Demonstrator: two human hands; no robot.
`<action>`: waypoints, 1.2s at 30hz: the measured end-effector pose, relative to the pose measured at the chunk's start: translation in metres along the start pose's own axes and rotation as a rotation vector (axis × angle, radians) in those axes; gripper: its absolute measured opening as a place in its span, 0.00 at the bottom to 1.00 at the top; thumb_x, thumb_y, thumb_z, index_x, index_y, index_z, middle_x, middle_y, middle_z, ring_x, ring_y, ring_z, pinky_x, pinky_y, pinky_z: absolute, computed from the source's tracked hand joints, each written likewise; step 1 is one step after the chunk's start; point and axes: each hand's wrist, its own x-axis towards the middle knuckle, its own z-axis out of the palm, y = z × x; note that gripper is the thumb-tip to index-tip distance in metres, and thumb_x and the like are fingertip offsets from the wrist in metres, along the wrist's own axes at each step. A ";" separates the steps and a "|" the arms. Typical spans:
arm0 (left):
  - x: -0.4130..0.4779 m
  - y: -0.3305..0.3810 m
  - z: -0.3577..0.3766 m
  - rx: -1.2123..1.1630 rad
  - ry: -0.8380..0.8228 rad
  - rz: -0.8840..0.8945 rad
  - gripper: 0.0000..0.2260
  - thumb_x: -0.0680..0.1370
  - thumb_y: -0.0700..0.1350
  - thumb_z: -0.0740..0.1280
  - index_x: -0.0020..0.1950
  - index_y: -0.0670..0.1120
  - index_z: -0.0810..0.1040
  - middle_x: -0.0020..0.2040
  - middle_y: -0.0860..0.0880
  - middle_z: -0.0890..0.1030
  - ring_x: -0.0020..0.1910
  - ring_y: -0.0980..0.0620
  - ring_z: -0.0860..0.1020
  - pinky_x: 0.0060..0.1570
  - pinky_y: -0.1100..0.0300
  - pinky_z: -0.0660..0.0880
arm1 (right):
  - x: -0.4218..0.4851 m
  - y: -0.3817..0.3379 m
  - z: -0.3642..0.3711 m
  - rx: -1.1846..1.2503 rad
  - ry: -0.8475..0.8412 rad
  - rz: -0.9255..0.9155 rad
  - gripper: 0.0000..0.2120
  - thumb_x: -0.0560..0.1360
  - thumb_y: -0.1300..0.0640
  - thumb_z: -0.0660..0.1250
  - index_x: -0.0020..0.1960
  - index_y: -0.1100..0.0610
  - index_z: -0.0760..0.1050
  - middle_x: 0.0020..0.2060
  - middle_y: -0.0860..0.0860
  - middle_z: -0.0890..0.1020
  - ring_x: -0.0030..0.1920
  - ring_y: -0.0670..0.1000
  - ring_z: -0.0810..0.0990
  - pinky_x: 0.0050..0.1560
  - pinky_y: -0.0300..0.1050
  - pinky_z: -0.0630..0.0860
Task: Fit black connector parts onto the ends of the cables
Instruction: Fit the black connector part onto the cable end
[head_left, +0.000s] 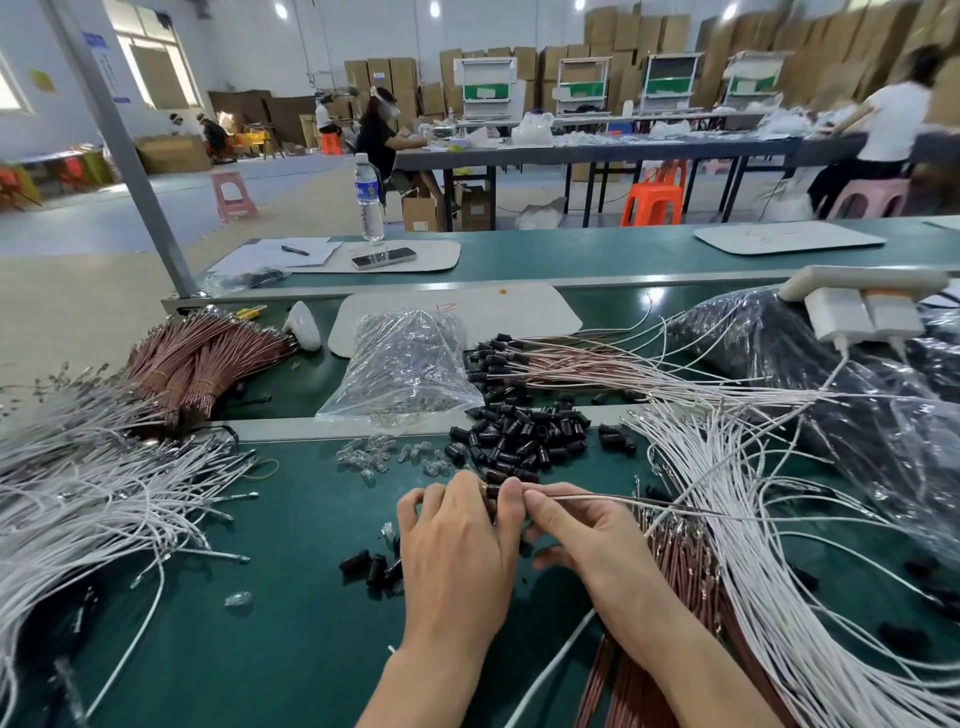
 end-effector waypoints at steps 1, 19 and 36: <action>0.000 0.001 -0.001 0.010 0.016 0.003 0.20 0.85 0.59 0.51 0.38 0.51 0.65 0.31 0.58 0.69 0.33 0.53 0.69 0.52 0.56 0.64 | 0.000 0.000 0.000 -0.006 0.005 -0.003 0.11 0.73 0.49 0.71 0.53 0.50 0.87 0.45 0.52 0.87 0.43 0.45 0.82 0.40 0.40 0.79; 0.001 -0.001 0.000 -0.001 -0.201 -0.015 0.28 0.83 0.62 0.35 0.39 0.51 0.67 0.30 0.55 0.71 0.35 0.51 0.71 0.56 0.55 0.66 | -0.001 0.001 0.002 -0.042 -0.020 -0.008 0.08 0.80 0.56 0.68 0.54 0.52 0.87 0.46 0.53 0.87 0.46 0.48 0.84 0.43 0.41 0.80; -0.005 -0.005 0.000 -0.379 -0.217 0.025 0.09 0.84 0.62 0.48 0.56 0.62 0.64 0.52 0.60 0.75 0.55 0.63 0.65 0.53 0.65 0.66 | 0.006 0.004 0.001 0.121 -0.007 0.002 0.16 0.73 0.45 0.71 0.55 0.53 0.86 0.46 0.55 0.86 0.44 0.51 0.84 0.40 0.43 0.81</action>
